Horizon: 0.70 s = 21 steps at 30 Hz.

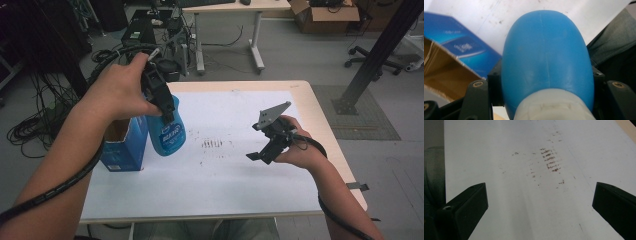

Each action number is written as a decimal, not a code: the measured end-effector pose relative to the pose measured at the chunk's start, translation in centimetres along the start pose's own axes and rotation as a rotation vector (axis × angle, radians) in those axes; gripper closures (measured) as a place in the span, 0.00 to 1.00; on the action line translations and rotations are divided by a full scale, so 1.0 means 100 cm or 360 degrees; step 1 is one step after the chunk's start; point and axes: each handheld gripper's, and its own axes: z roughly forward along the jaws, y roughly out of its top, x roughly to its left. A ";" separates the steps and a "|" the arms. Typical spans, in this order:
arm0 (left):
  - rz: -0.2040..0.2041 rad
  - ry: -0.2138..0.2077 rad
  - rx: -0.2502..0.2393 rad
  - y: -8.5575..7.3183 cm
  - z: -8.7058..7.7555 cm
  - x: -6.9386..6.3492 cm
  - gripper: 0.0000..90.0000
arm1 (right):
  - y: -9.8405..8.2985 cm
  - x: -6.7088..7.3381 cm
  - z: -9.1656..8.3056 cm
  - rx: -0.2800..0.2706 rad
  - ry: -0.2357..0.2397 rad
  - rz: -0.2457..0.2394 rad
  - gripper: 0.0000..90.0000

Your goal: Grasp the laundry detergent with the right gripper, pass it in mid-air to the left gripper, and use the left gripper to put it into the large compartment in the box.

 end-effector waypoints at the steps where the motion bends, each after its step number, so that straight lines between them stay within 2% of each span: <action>1: -0.0014 0.0008 0.0014 -0.001 -0.001 0.001 0.42 | 0.000 0.000 0.000 0.0006 -0.0005 0.0001 0.00; 7: -0.0153 0.0029 -0.0016 -0.006 -0.009 0.009 0.42 | -0.003 -0.002 -0.003 0.0027 -0.0012 0.0009 0.00; 16: -0.0340 0.0044 -0.0076 -0.016 -0.034 0.022 0.42 | -0.004 -0.004 -0.006 0.0052 -0.0029 0.0016 0.00; 21: -0.0454 0.0030 -0.0085 -0.020 -0.046 0.031 0.42 | -0.004 -0.006 -0.007 0.0065 -0.0032 0.0014 0.00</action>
